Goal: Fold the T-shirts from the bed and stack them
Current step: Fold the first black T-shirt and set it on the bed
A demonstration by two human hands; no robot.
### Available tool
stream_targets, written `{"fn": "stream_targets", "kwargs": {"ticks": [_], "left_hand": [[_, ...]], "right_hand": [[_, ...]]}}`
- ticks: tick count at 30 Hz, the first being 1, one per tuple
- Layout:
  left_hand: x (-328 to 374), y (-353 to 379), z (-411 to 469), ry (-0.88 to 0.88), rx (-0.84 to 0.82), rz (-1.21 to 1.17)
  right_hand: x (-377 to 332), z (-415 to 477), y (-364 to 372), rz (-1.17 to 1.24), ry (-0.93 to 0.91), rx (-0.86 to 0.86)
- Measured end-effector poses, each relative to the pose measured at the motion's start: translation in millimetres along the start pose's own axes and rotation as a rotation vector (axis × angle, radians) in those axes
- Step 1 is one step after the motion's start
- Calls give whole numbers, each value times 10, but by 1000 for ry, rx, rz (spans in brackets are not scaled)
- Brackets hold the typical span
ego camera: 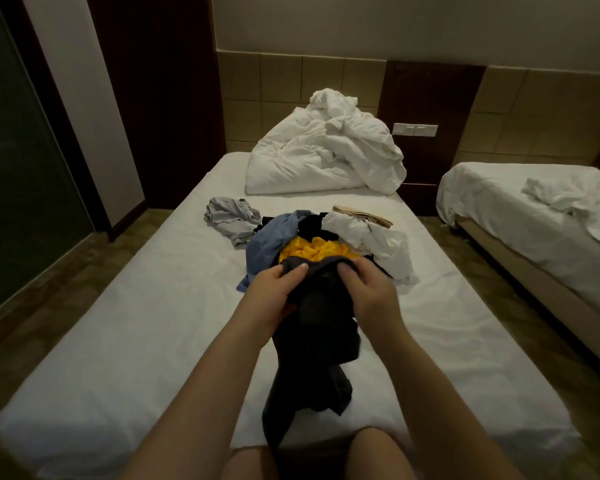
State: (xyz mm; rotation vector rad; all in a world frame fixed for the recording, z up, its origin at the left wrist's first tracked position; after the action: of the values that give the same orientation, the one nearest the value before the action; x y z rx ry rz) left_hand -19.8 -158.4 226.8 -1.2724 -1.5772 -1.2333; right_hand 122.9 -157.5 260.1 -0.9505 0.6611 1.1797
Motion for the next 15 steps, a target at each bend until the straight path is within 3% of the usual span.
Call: {"fn": "stream_targets", "kwargs": {"ticks": [3,5,8,10,13,15], "left_hand": [[219,-187,28,110,202,587],[457,-168,-9,265,288,732],[721,187,-68,423,93,813],[834,371,-62,454,14,847],[975,366,-33,436,134,700],[995,344,-12,404,170,537]], "right_hand": [[-191,339,-158,63,55,61],[-335,512,-102,51,85,-87],[-544,595,56,-45,69,-318],[-613,624,-10,82,66,-232],[-390,520,-117,372,156,-148],[-97,340,-12,264,227,-260]]}}
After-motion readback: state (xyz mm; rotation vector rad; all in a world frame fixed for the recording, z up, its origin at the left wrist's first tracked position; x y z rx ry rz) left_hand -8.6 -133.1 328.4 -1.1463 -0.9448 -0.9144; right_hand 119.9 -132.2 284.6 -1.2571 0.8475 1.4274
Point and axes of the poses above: each hand's wrist, its own z-axis towards the middle knuckle, its own y-axis out of the palm, x = y × z, the point moved 7 cm from there along z, towards the middle knuckle, and after that the axes turned 7 degrees about -y, right-handed, at the moved point
